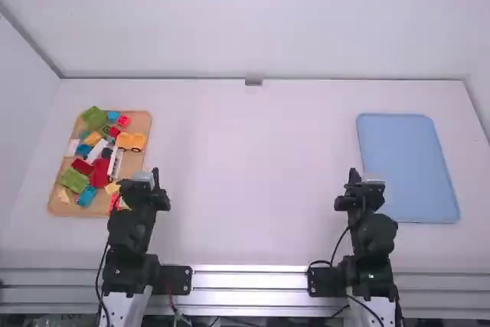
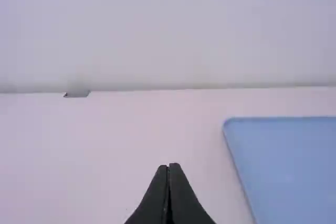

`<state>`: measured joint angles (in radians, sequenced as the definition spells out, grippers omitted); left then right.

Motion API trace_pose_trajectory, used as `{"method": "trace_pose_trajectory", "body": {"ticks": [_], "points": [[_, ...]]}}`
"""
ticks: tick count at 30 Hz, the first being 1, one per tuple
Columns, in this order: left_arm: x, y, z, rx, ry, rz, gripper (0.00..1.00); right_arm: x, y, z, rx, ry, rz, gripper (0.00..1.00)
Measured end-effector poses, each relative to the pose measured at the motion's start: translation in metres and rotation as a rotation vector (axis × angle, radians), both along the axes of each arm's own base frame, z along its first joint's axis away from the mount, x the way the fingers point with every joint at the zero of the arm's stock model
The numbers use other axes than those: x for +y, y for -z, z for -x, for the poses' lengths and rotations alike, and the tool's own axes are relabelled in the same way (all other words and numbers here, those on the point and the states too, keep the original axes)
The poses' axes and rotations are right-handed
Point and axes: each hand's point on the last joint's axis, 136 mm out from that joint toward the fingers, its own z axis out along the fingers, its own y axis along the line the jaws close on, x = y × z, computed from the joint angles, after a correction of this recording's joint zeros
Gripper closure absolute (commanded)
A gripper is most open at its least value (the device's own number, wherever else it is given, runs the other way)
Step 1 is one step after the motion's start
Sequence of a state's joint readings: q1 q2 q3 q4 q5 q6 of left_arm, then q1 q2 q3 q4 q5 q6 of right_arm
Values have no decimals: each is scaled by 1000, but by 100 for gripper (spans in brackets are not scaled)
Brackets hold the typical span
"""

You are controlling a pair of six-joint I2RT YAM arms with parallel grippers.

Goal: Assemble lego blocks to make yellow taxi

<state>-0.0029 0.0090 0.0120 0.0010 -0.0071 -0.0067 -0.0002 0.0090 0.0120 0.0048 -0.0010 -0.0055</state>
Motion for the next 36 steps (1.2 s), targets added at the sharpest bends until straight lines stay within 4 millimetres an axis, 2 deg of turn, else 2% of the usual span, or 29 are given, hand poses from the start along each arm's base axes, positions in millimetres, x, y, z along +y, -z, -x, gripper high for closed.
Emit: {"method": "trace_pose_trajectory", "body": {"ticks": [8,16,26,36], "points": [[0,1,0,3,-1,1,97,1,0,0,0,-5,2,97],[1,5,-2,48,-4,0,89,2,9,-2,48,-13,6,89],[4,-35,-10,95,-25,9,75,4,-20,-10,53,-25,28,74],[9,-85,-40,149,-58,9,55,7,-48,-30,77,-51,56,55]]}}
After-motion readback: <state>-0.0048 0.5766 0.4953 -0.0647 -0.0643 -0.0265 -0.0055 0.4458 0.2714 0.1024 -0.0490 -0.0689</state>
